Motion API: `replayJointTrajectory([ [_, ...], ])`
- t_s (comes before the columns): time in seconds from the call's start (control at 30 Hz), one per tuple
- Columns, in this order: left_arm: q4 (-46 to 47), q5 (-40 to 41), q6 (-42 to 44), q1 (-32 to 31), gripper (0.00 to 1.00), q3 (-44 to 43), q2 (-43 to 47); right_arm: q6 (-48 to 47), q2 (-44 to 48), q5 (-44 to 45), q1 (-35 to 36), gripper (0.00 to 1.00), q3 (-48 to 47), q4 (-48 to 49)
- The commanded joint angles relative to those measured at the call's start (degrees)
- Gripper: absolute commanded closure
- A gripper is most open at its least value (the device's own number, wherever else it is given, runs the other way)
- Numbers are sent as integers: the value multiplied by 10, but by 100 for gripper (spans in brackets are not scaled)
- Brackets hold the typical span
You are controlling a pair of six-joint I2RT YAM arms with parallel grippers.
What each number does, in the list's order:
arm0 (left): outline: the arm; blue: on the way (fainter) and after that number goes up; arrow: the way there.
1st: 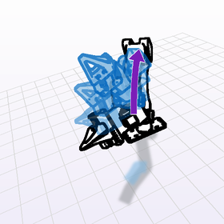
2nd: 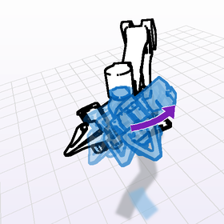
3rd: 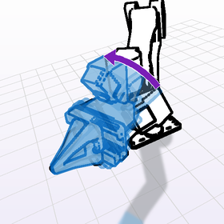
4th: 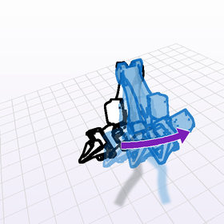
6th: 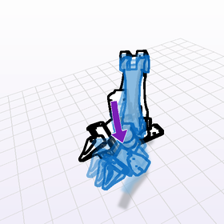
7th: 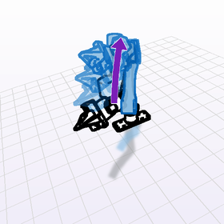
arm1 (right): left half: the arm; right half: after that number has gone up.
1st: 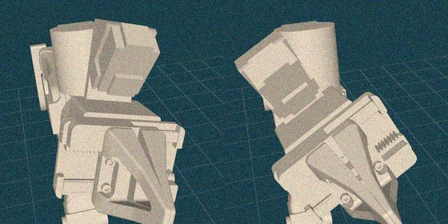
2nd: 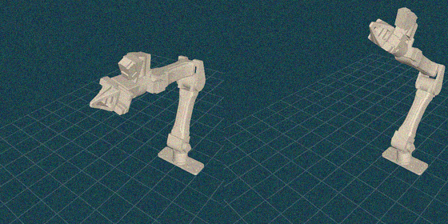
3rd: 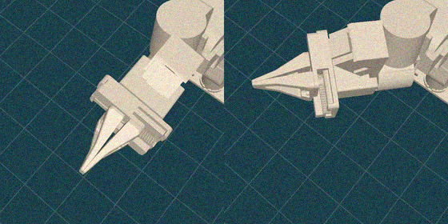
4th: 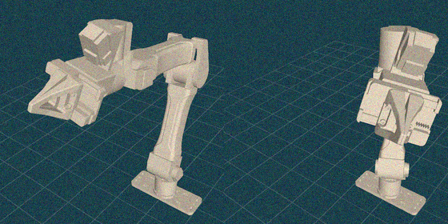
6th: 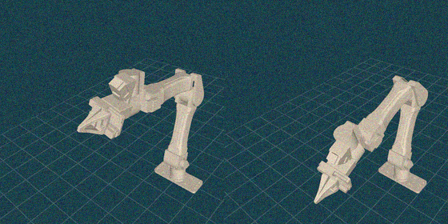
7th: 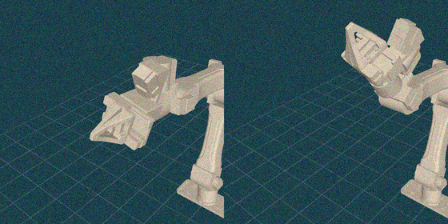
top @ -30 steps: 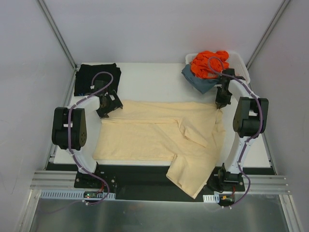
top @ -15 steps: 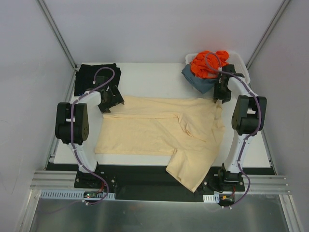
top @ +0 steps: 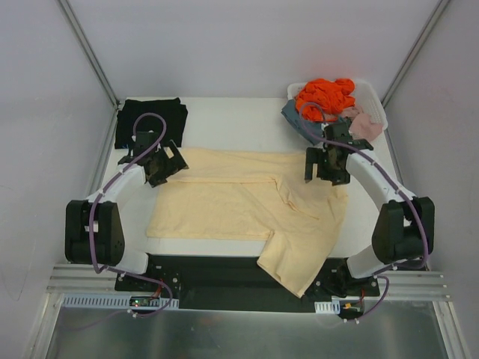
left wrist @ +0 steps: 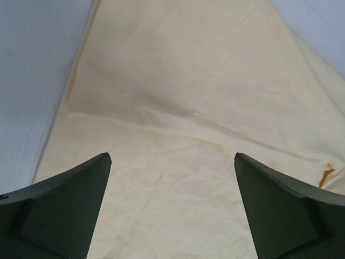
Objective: Fold and stack the t-shirts
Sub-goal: Fold the flattened tshirt in 1/3 of the way, then grap the side of the flattened tshirt closest away from the robot with both arms
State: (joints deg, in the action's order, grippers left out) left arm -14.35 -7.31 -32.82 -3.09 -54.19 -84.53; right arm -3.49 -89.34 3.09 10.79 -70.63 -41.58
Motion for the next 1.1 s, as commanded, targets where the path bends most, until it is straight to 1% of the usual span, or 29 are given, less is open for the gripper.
replayJointTrajectory([
  [0.0, -13, -36, -30, -14, 1, 68, 64, 122, 43, -49, 13, 3, 125, 6],
  [0.1, -14, -33, -36, -15, 1, 109, 87, 142, 62, -62, -8, 3, 178, 58],
  [0.17, -13, -29, -37, -15, 1, 133, 91, 141, 57, -100, -40, 3, 204, 88],
  [0.2, -13, -33, -38, -15, 1, 141, 89, 139, 51, -111, -50, 3, 205, 93],
  [0.27, -13, -26, -41, -15, 1, 160, 82, 120, 24, -105, -67, 3, 194, 96],
  [0.33, -13, 5, -44, -11, 1, 166, 65, 107, -13, -99, -79, 3, 179, 89],
  [0.53, -19, 46, -33, 5, 1, 139, 15, 88, -88, -118, -120, 3, 123, 90],
  [0.67, -19, 42, -30, 5, 1, 89, -31, 75, -130, -125, -127, 3, 62, 89],
  [0.7, -19, 41, -30, 5, 1, 81, -48, 71, -139, -122, -128, 3, 35, 85],
  [0.87, -19, 47, -25, 5, 1, 40, -81, 54, -192, -107, -139, 3, -27, 62],
  [0.97, -21, 31, -20, 5, 1, 27, -90, 53, -203, -108, -142, 3, -46, 43],
  [1.03, -26, 16, -22, 5, 1, 35, -78, 52, -181, -118, -141, 3, -35, 41],
  [1.07, -31, 14, -25, 5, 1, 40, -68, 53, -168, -119, -141, 3, -15, 41],
])
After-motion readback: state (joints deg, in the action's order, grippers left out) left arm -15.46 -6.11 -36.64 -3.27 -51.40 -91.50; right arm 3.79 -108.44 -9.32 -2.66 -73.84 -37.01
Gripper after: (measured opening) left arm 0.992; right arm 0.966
